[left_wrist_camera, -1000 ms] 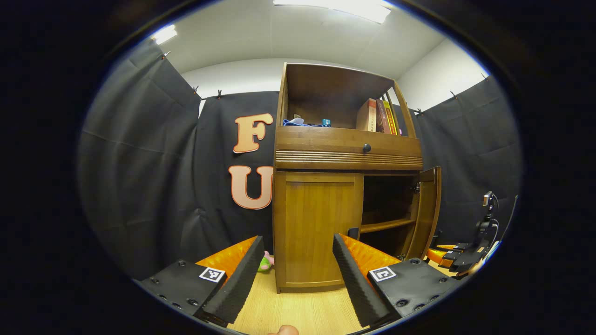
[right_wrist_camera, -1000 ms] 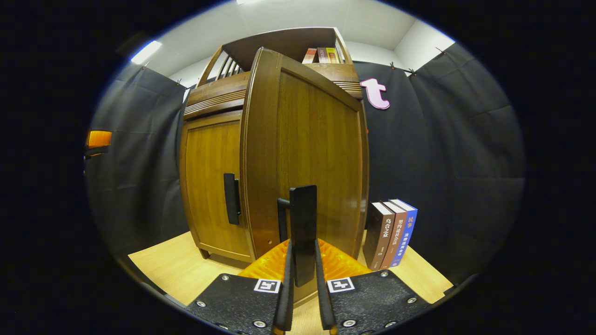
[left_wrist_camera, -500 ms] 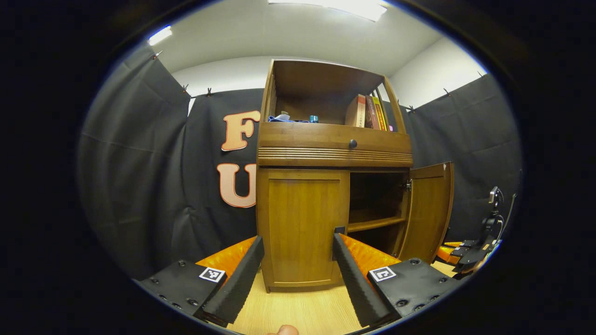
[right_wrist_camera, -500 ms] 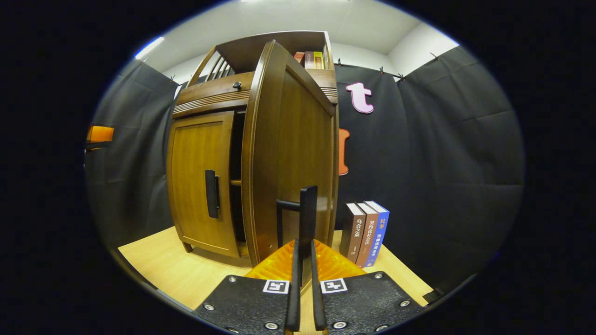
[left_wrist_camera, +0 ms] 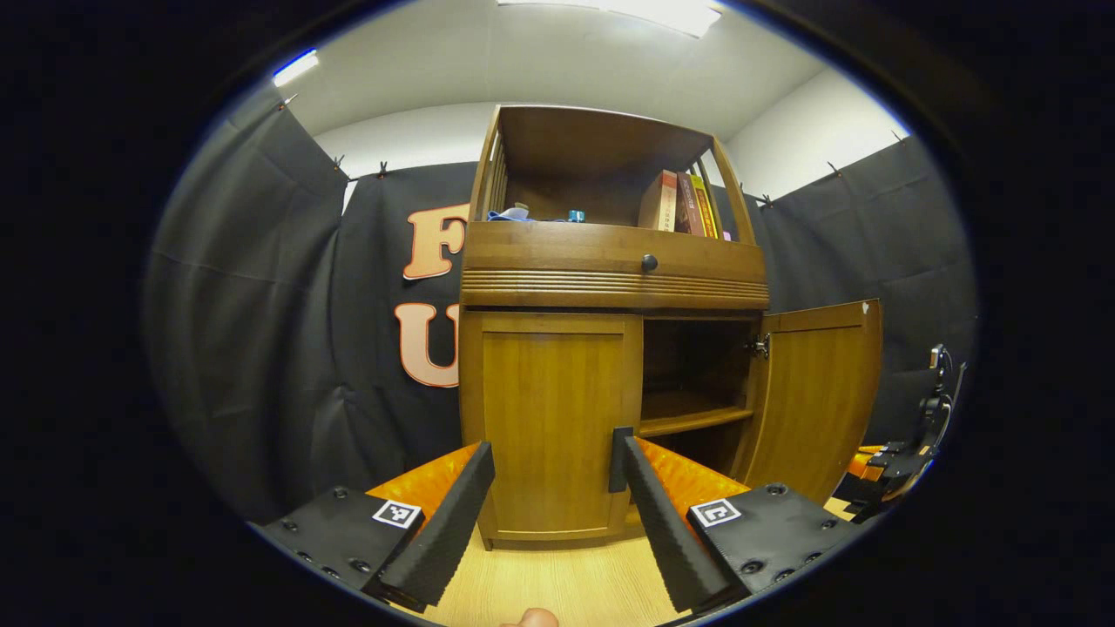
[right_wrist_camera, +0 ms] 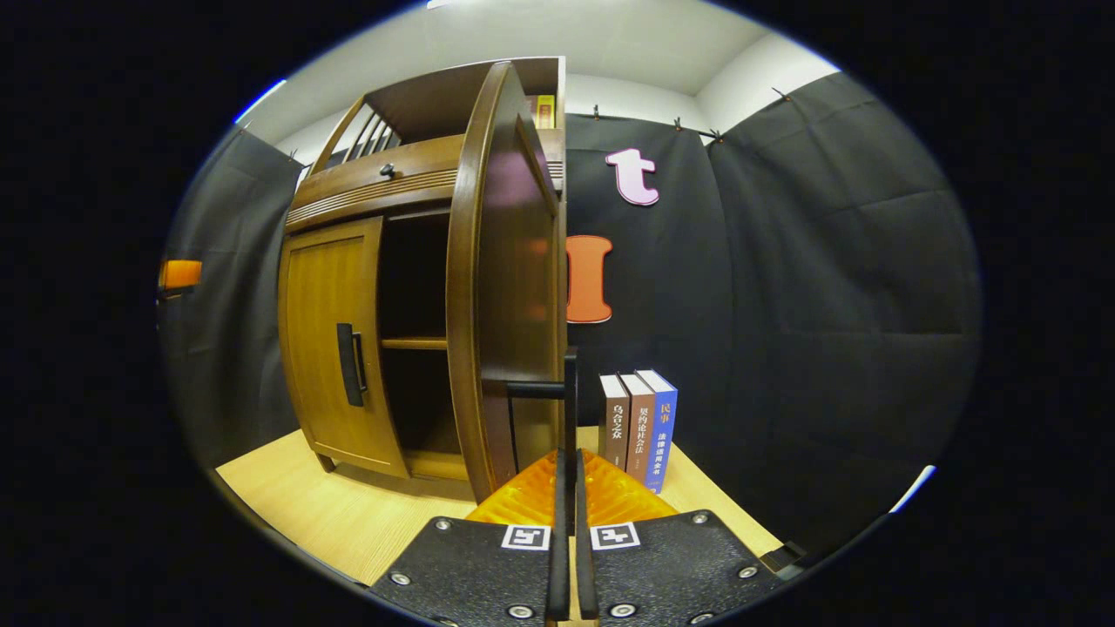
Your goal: Open the right door of the double-door shoe cabinet with the right hand, and open the left door with the left hand.
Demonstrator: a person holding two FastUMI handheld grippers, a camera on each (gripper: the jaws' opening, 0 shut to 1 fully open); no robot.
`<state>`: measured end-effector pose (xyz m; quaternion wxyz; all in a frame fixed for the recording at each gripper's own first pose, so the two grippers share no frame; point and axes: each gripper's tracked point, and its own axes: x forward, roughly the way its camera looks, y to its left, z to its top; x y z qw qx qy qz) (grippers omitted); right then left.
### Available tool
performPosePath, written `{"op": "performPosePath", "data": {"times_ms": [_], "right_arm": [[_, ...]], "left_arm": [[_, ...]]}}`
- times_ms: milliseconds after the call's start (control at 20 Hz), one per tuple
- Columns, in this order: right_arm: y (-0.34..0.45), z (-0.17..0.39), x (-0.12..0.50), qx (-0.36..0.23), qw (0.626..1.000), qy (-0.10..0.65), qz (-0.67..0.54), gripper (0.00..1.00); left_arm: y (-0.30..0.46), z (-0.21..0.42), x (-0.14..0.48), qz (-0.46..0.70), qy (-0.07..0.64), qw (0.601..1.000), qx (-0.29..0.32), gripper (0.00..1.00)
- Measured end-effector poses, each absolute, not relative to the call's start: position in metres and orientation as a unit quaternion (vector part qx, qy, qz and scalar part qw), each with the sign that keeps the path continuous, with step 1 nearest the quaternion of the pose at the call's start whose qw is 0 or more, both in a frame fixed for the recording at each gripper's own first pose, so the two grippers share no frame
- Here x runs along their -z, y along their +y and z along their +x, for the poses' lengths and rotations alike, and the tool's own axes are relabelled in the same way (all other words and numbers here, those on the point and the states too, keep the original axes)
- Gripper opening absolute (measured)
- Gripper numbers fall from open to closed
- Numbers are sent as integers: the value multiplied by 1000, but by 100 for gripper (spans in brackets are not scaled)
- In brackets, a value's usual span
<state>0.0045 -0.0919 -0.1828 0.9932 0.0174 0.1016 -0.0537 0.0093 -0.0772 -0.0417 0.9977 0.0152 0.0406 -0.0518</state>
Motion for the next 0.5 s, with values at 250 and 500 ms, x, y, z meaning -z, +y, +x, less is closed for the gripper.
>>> {"op": "performPosePath", "data": {"times_ms": [250,500], "right_arm": [[-111,6,183,42,994,97,34,2],[-124,4,182,27,994,98,35,0]], "left_arm": [[-100,27,63,16,55,996,61,95],[-117,42,72,10,57,996,68,95]]}}
